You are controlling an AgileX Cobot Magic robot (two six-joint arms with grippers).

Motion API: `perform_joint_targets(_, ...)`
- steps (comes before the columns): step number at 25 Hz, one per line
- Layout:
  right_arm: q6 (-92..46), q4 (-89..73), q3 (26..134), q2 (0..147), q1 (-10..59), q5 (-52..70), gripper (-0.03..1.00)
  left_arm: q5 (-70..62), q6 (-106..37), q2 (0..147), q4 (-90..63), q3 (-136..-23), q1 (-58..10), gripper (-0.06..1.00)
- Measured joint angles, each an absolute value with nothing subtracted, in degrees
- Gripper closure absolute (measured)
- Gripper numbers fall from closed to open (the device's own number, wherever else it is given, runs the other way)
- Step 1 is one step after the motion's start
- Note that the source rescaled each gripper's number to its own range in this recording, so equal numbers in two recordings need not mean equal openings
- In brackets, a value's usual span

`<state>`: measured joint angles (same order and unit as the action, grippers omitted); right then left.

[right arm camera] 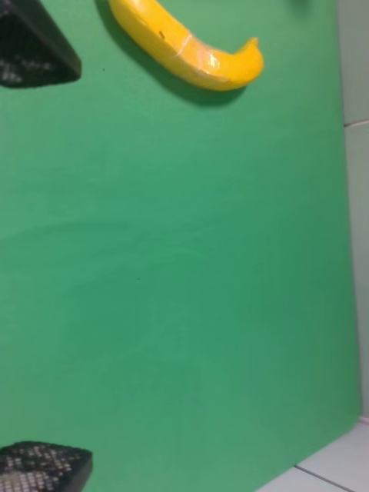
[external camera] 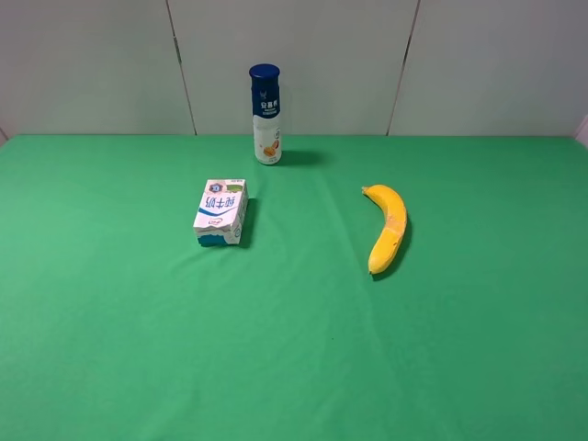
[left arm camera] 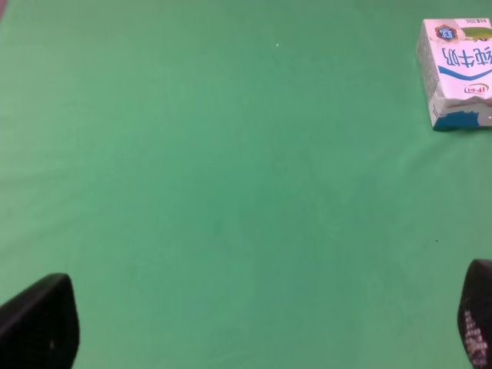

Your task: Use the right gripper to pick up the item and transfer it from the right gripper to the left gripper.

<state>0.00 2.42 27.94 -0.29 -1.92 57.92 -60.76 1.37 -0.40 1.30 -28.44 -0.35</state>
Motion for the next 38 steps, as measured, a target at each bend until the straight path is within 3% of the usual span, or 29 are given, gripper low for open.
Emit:
perform_joint_targets(34, 0.0, 2.4, 27.9, -0.2, -1.9, 58.0, -0.03, -60.8, 1.4, -0.4, 1.3, -28.4, -0.3, -0.03)
perform_joint_targets(38, 2.3, 2.4, 31.5, 5.7, -1.9, 59.2, -0.03, -60.8, 1.4, -0.4, 1.3, -28.4, -0.3, -0.03)
